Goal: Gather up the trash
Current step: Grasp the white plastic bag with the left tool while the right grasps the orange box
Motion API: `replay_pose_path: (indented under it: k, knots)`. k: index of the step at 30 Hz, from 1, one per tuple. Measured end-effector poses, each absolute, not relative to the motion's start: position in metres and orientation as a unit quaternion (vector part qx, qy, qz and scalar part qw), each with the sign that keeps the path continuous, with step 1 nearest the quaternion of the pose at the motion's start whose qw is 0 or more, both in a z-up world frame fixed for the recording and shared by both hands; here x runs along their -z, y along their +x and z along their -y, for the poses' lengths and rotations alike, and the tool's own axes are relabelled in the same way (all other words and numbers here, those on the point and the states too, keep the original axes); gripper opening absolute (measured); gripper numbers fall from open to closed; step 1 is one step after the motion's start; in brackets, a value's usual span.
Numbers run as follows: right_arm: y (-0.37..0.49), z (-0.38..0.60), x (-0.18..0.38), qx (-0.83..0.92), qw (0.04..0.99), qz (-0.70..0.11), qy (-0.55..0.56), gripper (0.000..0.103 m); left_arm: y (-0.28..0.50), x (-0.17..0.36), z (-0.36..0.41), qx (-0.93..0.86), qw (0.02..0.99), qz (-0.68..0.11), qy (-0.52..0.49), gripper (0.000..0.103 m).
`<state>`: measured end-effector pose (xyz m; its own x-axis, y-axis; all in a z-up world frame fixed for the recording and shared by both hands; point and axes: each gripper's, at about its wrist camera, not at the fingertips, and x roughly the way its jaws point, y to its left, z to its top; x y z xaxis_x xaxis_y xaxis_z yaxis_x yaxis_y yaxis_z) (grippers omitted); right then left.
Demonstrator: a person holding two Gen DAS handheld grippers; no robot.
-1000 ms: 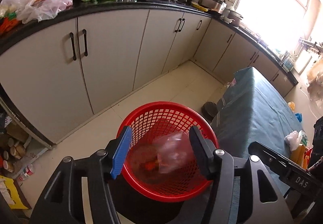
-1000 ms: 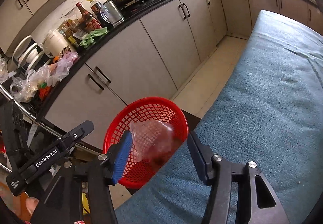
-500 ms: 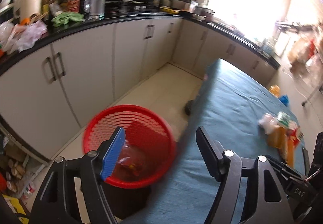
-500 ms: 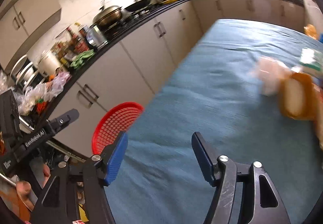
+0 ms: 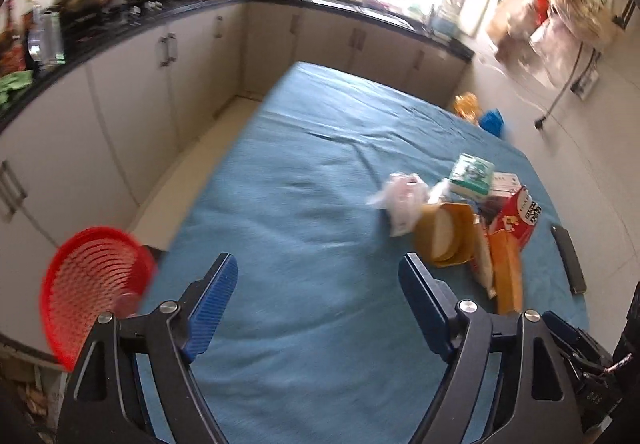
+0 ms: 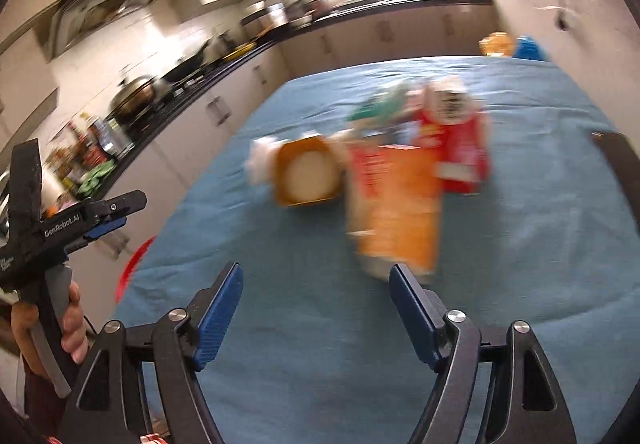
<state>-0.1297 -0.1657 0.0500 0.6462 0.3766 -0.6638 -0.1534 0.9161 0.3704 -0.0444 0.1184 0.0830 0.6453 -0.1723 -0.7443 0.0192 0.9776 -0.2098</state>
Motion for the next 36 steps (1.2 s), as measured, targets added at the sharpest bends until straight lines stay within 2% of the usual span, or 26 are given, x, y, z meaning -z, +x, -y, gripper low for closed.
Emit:
replay_pose_path:
  k: [8, 18, 19, 20, 22, 24, 25, 36]
  knots:
    - [-0.105, 0.221, -0.031, -0.102, 0.887, -0.41, 0.188, 0.086, 0.029, -0.062, -0.073, 0.081, 0.882, -0.454, -0.099, 0.082]
    - [-0.062, 0.209, -0.013, -0.105, 0.872, -0.432, 0.204, 0.086, 0.074, -0.031, -0.057, 0.106, 0.855, -0.493, -0.126, 0.082]
    - [-0.059, 0.206, -0.013, -0.104, 0.872, -0.433, 0.201, 0.086, 0.075, -0.027, -0.058, 0.114, 0.848, -0.498, -0.139, 0.078]
    - [-0.057, 0.205, -0.013, -0.103, 0.873, -0.434, 0.198, 0.085, 0.075, -0.025, -0.059, 0.122, 0.844, -0.502, -0.148, 0.06]
    - [-0.054, 0.202, -0.013, -0.099, 0.875, -0.434, 0.192, 0.079, 0.075, -0.017, -0.057, 0.137, 0.83, -0.518, -0.157, 0.035]
    - [-0.052, 0.202, -0.011, -0.1, 0.875, -0.435, 0.189, 0.061, 0.072, -0.011, -0.055, 0.14, 0.824, -0.523, -0.165, 0.031]
    - [-0.052, 0.202, -0.009, -0.104, 0.873, -0.437, 0.189, 0.059, 0.068, -0.011, -0.054, 0.139, 0.825, -0.522, -0.167, 0.029]
    - [-0.079, 0.214, -0.021, -0.096, 0.885, -0.414, 0.191, 0.055, 0.008, -0.052, -0.065, 0.134, 0.857, -0.475, -0.15, 0.027]
